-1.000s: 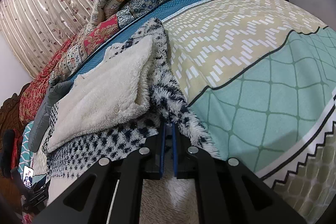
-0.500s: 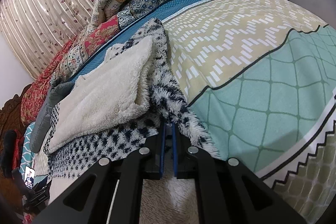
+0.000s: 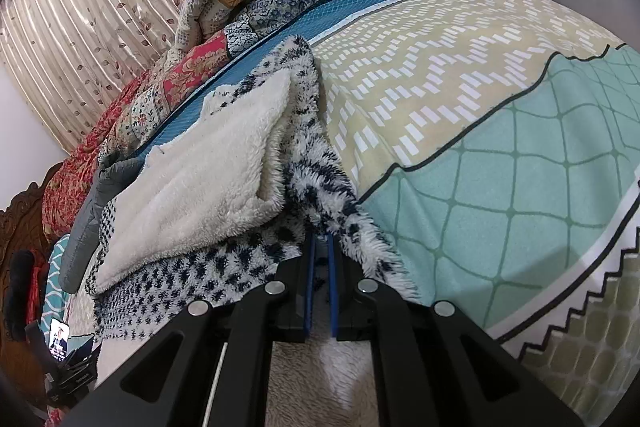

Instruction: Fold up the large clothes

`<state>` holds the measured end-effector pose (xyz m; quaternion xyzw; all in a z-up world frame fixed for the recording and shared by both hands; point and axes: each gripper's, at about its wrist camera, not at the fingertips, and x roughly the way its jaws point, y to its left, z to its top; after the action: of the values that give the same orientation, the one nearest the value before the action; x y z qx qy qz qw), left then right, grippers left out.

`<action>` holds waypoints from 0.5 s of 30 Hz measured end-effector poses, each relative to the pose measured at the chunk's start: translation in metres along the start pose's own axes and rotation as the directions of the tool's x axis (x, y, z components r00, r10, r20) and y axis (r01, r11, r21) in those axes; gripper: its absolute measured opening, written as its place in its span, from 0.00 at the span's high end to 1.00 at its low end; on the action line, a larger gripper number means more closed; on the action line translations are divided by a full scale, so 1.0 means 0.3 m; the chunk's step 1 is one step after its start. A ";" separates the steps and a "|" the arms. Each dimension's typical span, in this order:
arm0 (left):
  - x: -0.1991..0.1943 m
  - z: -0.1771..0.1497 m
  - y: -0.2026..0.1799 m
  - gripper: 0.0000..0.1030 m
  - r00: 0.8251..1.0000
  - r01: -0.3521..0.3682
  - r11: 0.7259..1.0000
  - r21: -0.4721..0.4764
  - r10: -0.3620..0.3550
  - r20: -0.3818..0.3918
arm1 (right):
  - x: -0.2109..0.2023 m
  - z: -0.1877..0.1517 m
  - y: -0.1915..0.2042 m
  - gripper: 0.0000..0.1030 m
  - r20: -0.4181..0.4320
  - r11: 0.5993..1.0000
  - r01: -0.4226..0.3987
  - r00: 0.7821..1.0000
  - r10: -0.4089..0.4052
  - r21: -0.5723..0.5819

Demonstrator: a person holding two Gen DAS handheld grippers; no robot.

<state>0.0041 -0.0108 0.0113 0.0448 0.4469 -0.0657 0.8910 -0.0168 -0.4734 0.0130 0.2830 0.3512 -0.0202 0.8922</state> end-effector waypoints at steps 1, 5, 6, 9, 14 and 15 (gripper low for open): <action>0.001 0.002 0.000 0.13 1.000 0.000 1.000 0.000 0.000 0.000 | 0.000 0.000 -0.001 0.00 0.000 1.000 0.000 1.000 0.000 0.000; 0.001 0.001 0.000 0.13 1.000 0.000 1.000 0.000 0.000 0.000 | 0.001 0.000 0.000 0.00 0.000 1.000 0.001 1.000 -0.001 0.000; 0.002 0.002 0.000 0.13 1.000 0.000 1.000 0.000 0.000 0.000 | 0.001 -0.001 -0.001 0.00 -0.001 1.000 0.001 1.000 -0.001 0.000; 0.002 0.001 -0.001 0.13 1.000 -0.001 1.000 0.000 0.001 0.000 | 0.002 0.003 -0.004 0.00 -0.011 1.000 0.000 1.000 0.000 0.008; -0.003 0.017 0.005 0.13 1.000 0.020 1.000 0.000 -0.020 -0.025 | -0.033 0.025 0.031 0.01 -0.057 0.999 0.027 0.998 -0.026 0.023; -0.010 0.029 0.011 0.13 0.999 0.030 1.000 -0.007 -0.030 -0.040 | -0.061 0.021 0.052 0.01 -0.047 0.999 0.027 0.999 -0.026 0.018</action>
<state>0.0097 -0.0086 0.0189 0.0363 0.4656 -0.0767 0.8809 -0.0229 -0.4666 0.0361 0.2870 0.3757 -0.0285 0.8807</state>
